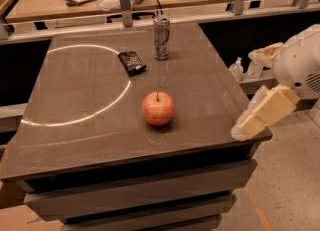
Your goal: Pick apple
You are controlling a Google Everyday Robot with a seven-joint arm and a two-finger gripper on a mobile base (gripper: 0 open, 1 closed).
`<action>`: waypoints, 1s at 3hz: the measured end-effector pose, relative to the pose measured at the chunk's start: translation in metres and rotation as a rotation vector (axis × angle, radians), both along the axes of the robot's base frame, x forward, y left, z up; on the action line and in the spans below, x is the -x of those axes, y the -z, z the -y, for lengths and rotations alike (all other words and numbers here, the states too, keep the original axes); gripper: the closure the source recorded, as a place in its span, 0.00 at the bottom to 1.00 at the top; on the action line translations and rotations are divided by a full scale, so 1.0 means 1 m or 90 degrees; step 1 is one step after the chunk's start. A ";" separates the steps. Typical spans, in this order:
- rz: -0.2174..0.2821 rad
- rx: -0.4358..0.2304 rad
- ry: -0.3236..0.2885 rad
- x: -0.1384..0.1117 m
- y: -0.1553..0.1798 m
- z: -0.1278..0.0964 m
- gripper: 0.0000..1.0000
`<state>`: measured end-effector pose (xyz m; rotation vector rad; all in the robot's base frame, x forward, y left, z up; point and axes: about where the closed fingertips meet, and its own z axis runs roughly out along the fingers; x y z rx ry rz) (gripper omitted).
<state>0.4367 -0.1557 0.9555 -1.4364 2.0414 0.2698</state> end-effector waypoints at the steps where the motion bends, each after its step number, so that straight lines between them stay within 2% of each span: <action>1: 0.037 -0.089 -0.008 -0.011 0.019 -0.030 0.00; 2: 0.063 -0.134 -0.017 -0.025 0.042 -0.054 0.00; 3: 0.067 -0.196 -0.033 -0.038 0.062 -0.093 0.00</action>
Offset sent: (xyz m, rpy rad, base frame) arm 0.0476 0.0814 -0.0775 0.3049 -0.1490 0.0375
